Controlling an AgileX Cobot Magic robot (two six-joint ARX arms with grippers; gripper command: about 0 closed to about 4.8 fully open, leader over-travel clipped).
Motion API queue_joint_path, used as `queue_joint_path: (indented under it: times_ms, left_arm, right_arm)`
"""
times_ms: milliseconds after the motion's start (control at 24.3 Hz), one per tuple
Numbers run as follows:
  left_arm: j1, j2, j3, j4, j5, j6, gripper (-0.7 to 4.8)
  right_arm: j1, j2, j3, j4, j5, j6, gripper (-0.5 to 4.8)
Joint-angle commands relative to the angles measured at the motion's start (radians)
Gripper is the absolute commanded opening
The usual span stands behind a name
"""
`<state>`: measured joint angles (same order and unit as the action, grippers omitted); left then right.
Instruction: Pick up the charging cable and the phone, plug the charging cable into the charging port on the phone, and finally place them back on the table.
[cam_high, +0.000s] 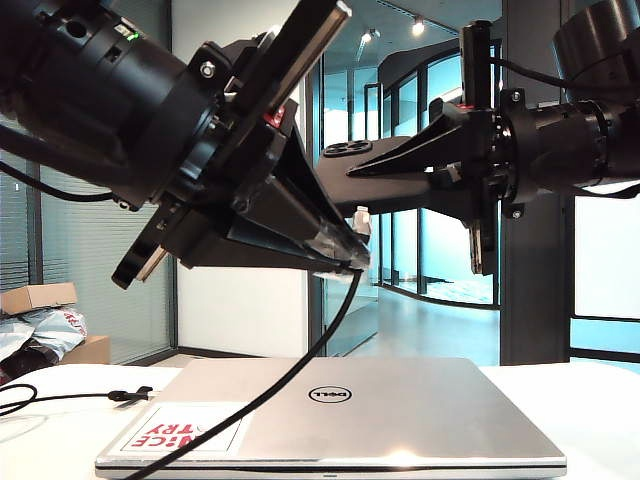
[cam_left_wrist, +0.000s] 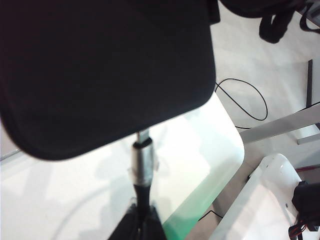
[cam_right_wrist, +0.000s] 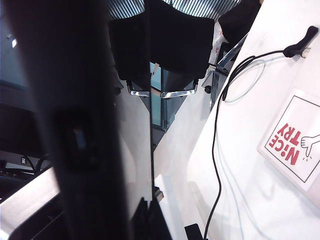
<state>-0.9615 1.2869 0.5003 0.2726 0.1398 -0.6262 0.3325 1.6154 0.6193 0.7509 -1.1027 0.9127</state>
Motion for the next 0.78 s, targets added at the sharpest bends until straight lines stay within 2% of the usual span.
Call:
queue_joint_path:
  times_ms: [41, 206, 412, 783]
  left_arm:
    - [0.000, -0.003, 0.003, 0.046, -0.007, -0.003, -0.07]
    - [0.000, -0.003, 0.003, 0.094, -0.008, -0.064, -0.07]
    - [0.001, -0.003, 0.003, 0.124, -0.008, -0.063, -0.07]
    - [0.001, -0.003, 0.003, 0.126, -0.008, -0.062, -0.07]
  right_arm:
    - [0.002, -0.005, 0.007, 0.031, -0.026, 0.005, -0.01]
    - [0.001, -0.005, 0.007, 0.031, -0.014, 0.005, -0.01]
    - [0.001, -0.005, 0.007, 0.032, -0.019, 0.002, -0.01]
    - [-0.002, -0.005, 0.007, 0.034, -0.067, -0.100, -0.01]
